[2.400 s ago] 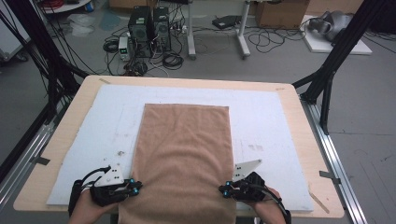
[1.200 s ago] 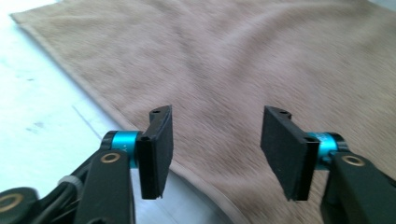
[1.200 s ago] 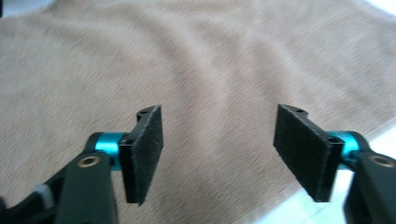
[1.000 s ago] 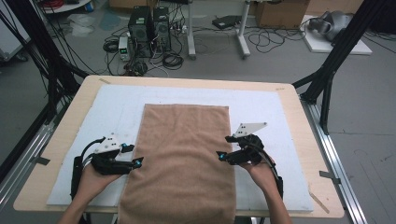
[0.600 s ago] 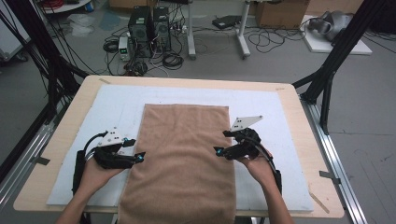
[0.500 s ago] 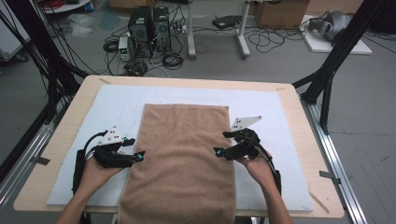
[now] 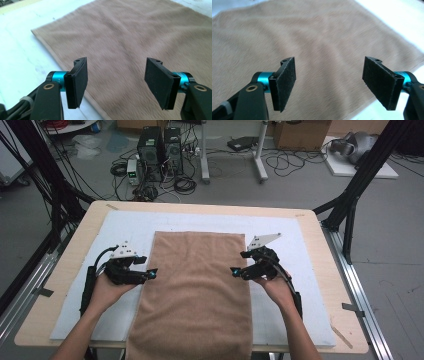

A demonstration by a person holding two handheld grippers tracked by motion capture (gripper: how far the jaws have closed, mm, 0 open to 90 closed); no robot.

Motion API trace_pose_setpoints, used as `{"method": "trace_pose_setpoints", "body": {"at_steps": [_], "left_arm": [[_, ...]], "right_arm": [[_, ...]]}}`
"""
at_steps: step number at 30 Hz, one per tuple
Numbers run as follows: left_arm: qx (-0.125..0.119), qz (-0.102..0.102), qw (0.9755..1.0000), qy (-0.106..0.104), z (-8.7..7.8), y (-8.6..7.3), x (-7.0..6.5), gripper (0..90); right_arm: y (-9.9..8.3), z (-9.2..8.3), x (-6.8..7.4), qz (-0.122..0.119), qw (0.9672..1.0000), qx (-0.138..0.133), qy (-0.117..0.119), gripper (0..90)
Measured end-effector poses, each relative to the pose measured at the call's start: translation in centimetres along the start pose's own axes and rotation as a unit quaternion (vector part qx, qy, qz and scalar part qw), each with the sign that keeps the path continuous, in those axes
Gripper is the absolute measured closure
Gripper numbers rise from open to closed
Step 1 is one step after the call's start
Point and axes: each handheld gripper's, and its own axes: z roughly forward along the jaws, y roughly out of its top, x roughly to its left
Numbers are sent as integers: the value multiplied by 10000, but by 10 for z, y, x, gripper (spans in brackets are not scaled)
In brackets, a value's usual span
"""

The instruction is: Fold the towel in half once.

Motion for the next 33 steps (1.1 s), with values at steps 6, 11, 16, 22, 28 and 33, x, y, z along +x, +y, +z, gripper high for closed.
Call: {"method": "trace_pose_setpoints", "body": {"at_steps": [6, 11, 16, 22, 28, 33], "left_arm": [[5, -132, 9996, 268, 15, 22, 24, 362], [58, -161, 9988, 463, 37, 21, 36, 378], [542, -42, 9975, 462, 68, 8, 45, 386], [617, -25, 9964, 580, 84, 1, 49, 433], [669, -102, 9959, 605, 86, -2, 50, 500], [719, -268, 9958, 493, 85, -1, 48, 707]], "right_arm": [[15, 5, -29, 212, 9993, 4, -321, 247], [3, 25, -52, 452, 9970, 58, -632, 250], [-7, 46, -61, 473, 9963, 225, -683, 289], [-16, 62, -69, 571, 9935, 470, -863, 364], [-21, 69, -73, 818, 9903, 641, -925, 504], [-17, 69, -68, 797, 9911, 763, -750, 779]]}}
